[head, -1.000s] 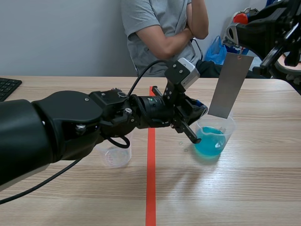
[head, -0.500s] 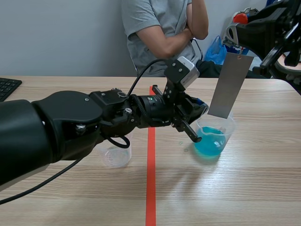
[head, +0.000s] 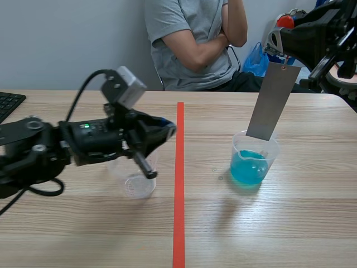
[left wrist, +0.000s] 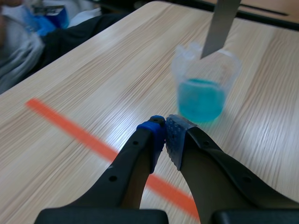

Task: Do the redox reaction experiment.
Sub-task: 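Point at the plate with the left hand, then lower the plate into the blue solution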

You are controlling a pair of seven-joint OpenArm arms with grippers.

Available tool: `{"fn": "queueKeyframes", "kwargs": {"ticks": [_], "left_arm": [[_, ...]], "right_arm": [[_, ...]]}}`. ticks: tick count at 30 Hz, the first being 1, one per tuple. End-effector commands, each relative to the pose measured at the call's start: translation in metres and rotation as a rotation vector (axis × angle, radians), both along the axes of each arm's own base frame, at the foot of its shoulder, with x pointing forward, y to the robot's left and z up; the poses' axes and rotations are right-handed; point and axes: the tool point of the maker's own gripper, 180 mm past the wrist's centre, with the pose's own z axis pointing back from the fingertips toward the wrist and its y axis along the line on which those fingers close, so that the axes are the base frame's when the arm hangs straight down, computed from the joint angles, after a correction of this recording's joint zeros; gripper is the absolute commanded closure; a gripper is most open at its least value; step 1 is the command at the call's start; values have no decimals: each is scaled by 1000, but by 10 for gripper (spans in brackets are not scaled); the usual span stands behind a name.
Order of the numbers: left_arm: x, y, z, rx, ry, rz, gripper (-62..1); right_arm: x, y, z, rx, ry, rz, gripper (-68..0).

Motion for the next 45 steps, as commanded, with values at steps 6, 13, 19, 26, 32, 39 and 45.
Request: {"fn": "queueKeyframes", "kwargs": {"ticks": [6, 13, 19, 26, 32, 39, 45], "left_arm": [[-40, 82, -2, 53, 43, 113, -47], [-85, 152, -31, 135, 149, 297, -47], [-121, 185, -43, 113, 184, 453, -46], [-165, 190, -65, 99, 296, 544, -47], [-190, 186, -76, 81, 370, 579, -47], [-195, 186, -78, 85, 382, 579, -46], [-195, 186, -78, 85, 383, 578, -47]], "right_arm": [[5, -6, 16, 6, -45, -13, -11], [5, -6, 16, 6, -45, -13, -11], [5, -6, 14, 0, -39, -15, -11], [5, -7, 13, -4, -34, -18, -13], [6, -6, 13, -2, -35, -19, -13], [10, -11, 3, -2, -26, -44, -13], [15, -15, -9, 19, -15, -58, -13]]}}
